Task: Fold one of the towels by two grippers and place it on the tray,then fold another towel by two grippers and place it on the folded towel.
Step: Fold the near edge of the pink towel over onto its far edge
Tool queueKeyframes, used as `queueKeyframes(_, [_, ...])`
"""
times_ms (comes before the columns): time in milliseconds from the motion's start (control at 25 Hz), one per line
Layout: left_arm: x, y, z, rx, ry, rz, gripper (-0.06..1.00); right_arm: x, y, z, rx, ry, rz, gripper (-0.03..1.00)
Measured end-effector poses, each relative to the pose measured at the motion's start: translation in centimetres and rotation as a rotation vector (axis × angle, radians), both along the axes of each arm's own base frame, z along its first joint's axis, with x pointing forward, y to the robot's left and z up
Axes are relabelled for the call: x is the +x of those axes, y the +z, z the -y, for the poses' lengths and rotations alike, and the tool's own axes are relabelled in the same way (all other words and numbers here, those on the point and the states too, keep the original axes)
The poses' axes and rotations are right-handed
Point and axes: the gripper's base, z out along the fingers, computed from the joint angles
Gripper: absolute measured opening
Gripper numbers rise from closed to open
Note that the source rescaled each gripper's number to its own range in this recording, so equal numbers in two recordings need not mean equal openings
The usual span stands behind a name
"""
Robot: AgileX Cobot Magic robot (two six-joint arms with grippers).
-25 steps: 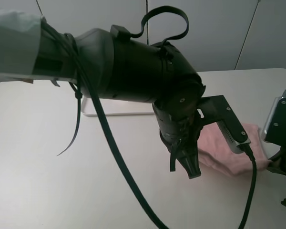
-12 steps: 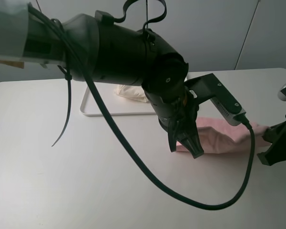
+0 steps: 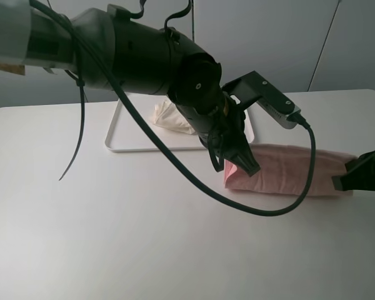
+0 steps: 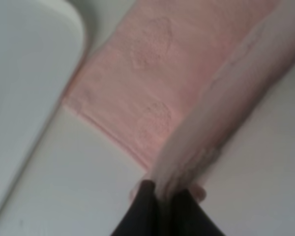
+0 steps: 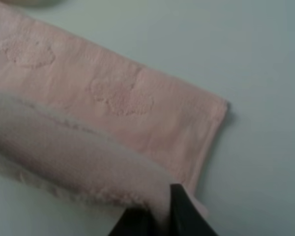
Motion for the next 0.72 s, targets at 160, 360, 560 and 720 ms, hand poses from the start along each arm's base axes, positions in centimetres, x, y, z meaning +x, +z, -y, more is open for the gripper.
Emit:
queueKeyframes(160, [0.3,-0.8,0.1,0.003,0.002,-0.004,0.00,0.5,-0.5,0.1,0.008,-0.020,0.004,0.01])
queueKeyframes(360, [0.5,-2.9,0.4,0.018,0.026,-0.034,0.00,1.1,-1.2,0.1,0.003,-0.021,0.012,0.01])
queueKeyframes(560, [0.8,-2.8,0.3,0.006,0.062,-0.008,0.08,1.9,-2.1,0.2,-0.013,-0.010,0.021,0.21])
queueKeyframes(720, [1.3,-2.8,-0.1,0.034,0.104,0.028,0.55,2.7,-1.5,0.3,-0.015,-0.025,0.118,0.82])
